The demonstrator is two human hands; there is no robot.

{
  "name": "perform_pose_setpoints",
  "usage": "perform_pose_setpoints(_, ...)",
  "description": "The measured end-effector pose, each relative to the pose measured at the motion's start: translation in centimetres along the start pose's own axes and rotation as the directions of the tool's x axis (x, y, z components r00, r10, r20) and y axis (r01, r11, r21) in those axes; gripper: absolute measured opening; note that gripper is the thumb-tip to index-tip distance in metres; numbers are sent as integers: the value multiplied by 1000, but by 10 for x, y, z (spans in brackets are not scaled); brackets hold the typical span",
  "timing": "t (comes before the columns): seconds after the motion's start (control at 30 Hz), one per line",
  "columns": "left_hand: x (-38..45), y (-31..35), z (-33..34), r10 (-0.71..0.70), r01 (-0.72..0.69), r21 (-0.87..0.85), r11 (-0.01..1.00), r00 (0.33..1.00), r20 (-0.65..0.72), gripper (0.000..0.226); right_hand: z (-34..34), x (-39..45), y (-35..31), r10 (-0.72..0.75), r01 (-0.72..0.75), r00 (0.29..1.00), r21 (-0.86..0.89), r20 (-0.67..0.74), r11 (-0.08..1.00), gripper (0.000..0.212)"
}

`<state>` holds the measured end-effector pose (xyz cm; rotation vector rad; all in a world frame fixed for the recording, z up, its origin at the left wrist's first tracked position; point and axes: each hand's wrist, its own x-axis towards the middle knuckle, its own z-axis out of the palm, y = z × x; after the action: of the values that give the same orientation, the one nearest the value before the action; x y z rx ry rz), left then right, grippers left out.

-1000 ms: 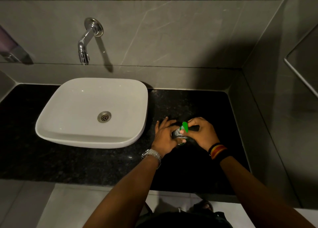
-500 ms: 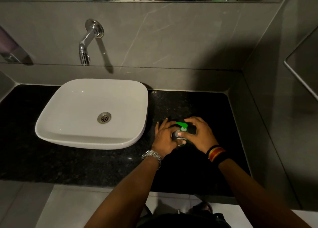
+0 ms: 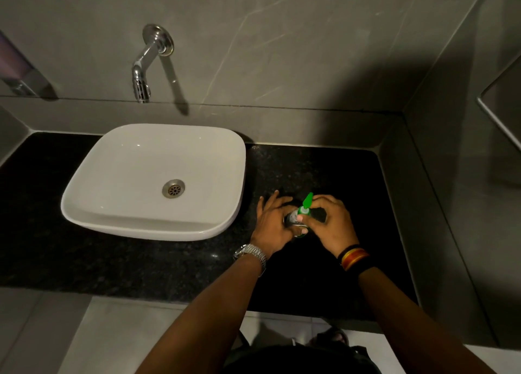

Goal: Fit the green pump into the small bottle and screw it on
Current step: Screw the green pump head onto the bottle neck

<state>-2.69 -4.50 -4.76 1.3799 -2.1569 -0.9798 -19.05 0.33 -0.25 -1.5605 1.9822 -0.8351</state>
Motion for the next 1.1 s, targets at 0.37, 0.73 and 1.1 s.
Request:
perform_pose_setpoints(0.37, 0, 2, 1, -5, 6, 30, 1000, 1000, -19, 52, 3, 4, 6, -33, 32, 999, 30, 33, 999, 31)
perform_pose_setpoints(0.73, -1, 8, -5, -8, 8, 46, 999, 1000, -19, 54, -31, 7, -14, -22, 20, 999, 70, 35, 997, 65)
perform_pose_setpoints(1.1, -1, 9, -4, -12, 12, 58, 998, 1000, -9, 55, -56, 9, -40, 103, -80, 977, -129, 189, 988, 26)
